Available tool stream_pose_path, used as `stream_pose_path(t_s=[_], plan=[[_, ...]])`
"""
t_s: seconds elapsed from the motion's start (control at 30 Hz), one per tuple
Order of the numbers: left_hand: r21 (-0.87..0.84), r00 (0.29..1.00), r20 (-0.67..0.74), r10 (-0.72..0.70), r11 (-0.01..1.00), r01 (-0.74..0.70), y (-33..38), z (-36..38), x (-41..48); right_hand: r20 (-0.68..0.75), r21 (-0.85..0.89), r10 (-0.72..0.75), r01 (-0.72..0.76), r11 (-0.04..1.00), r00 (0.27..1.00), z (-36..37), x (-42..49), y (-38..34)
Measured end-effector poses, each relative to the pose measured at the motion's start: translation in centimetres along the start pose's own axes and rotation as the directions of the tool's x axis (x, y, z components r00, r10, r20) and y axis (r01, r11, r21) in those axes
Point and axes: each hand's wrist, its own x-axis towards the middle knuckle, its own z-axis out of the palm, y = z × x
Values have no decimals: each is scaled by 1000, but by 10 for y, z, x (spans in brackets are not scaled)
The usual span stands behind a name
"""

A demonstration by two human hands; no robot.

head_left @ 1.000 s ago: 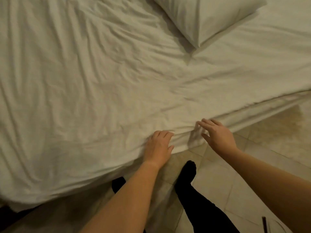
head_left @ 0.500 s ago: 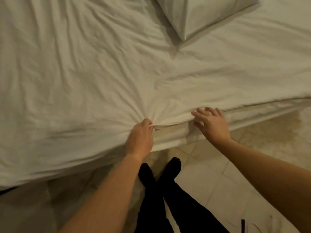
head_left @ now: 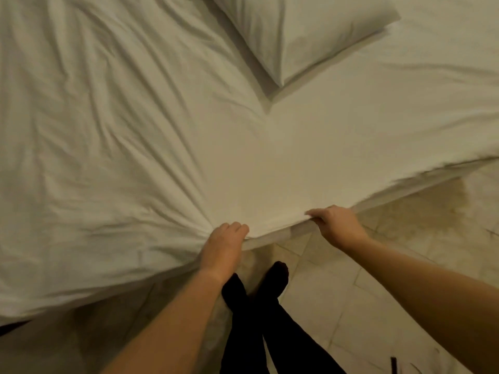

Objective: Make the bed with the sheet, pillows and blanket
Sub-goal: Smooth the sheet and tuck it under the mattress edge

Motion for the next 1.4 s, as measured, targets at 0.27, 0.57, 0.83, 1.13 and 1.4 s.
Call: stream_pose_path(t_s=[0.27, 0.57, 0.83, 1.13, 1.4], plan=[[-21, 958, 258, -125, 991, 135, 16, 5, -18, 164, -95, 66, -51, 994, 984, 18, -14, -7], [21, 988, 135, -76, 997, 74, 44, 18, 2, 86, 57, 38, -43, 997, 996, 5, -19, 35], [-100, 1000, 26, 9, 995, -7, 175, 40, 97, -43, 27, 28, -26, 999, 999, -48, -2, 185], [-121, 997, 66, 38, 992, -29, 311, 57, 205, -105, 20, 64, -63, 998, 992, -97, 3, 325], [-45, 993, 87, 83, 996, -79, 370, 69, 273, -160, -70, 84, -96, 993, 983, -115, 30, 395]])
